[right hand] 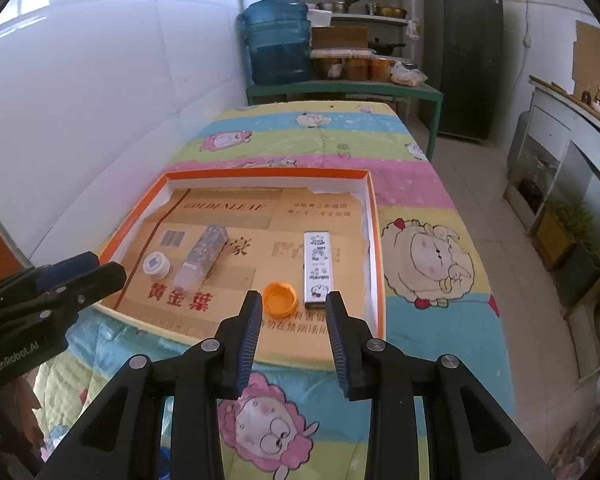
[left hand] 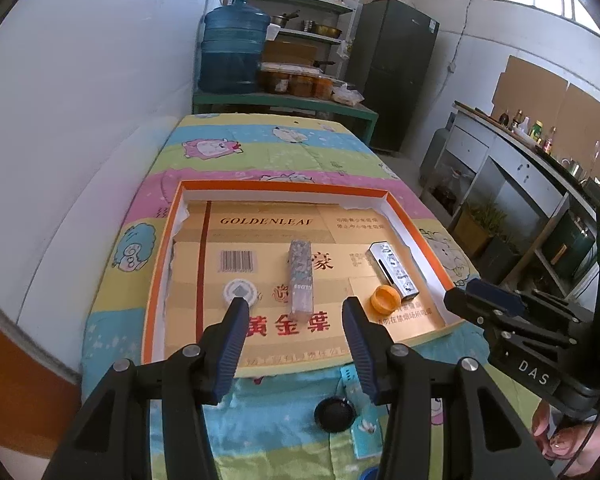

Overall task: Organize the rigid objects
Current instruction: 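Move both grippers out of the tray and grasp the gold YSL lipstick with the left gripper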

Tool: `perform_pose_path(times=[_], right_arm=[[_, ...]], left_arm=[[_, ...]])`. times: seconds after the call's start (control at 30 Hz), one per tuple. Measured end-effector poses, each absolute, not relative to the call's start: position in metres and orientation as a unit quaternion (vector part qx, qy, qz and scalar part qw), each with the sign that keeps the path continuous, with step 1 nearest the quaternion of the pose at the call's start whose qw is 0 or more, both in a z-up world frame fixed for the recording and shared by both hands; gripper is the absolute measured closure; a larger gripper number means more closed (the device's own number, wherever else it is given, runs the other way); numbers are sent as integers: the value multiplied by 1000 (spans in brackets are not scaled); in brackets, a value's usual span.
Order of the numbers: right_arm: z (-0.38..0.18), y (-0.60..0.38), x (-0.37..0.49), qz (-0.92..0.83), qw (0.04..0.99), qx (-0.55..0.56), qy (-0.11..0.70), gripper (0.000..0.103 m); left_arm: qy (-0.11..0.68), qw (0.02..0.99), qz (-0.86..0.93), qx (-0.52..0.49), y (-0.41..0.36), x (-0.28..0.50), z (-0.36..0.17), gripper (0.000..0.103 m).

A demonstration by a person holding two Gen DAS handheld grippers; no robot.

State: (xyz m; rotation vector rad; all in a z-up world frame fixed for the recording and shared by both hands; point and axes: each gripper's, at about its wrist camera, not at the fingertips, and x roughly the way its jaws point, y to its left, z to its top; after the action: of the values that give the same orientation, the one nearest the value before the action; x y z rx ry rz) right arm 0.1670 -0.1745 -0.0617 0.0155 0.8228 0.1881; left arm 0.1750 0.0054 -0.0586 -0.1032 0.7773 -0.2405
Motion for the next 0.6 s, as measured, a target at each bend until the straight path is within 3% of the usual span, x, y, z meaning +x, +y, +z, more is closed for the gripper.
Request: perform_pose_path(times=[0.6], right_arm=[[-78, -155, 131, 108, 898, 13, 426, 70]], left_arm=[[383, 914, -113, -68, 27, 136, -70, 55]])
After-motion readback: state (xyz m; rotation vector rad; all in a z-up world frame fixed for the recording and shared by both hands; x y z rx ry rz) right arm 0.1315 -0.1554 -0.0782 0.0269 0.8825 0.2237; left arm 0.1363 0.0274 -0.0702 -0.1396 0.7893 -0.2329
